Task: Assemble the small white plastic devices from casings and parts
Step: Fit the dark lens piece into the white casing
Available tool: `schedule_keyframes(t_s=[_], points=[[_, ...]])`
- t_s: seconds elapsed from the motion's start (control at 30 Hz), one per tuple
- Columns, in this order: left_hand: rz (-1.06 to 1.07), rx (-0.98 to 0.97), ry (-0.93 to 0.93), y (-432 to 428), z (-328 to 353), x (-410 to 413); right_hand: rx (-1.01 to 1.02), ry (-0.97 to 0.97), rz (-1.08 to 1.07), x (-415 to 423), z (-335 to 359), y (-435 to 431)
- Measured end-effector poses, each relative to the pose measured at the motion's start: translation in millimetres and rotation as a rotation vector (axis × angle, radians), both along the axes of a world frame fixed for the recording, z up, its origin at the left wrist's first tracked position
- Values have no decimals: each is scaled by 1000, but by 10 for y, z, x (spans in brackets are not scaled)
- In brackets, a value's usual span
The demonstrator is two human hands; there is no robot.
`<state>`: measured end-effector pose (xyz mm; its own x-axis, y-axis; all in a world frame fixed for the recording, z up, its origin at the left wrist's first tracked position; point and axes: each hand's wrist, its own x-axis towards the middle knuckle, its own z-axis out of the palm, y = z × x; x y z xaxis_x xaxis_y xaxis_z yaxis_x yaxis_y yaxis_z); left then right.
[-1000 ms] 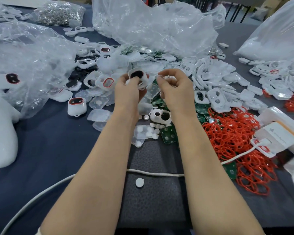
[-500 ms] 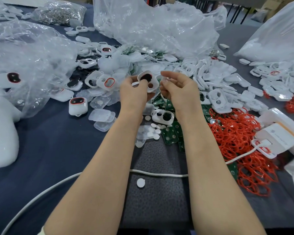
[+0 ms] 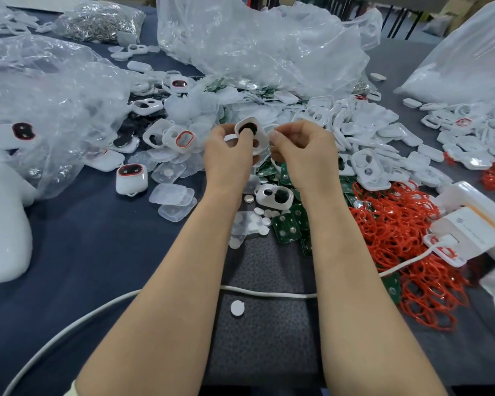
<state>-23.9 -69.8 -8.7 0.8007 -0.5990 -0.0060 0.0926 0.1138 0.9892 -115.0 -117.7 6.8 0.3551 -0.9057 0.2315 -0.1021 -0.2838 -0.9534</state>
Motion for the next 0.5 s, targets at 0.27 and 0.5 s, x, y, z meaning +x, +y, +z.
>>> schedule_keyframes(t_s=[0.27,0.5], points=[[-42,-19,20,-18,35,-36,-177,175,-42,70,-45,24],[-82,-38,33,-8,49,-63,-155,134,-65,94,-88,18]])
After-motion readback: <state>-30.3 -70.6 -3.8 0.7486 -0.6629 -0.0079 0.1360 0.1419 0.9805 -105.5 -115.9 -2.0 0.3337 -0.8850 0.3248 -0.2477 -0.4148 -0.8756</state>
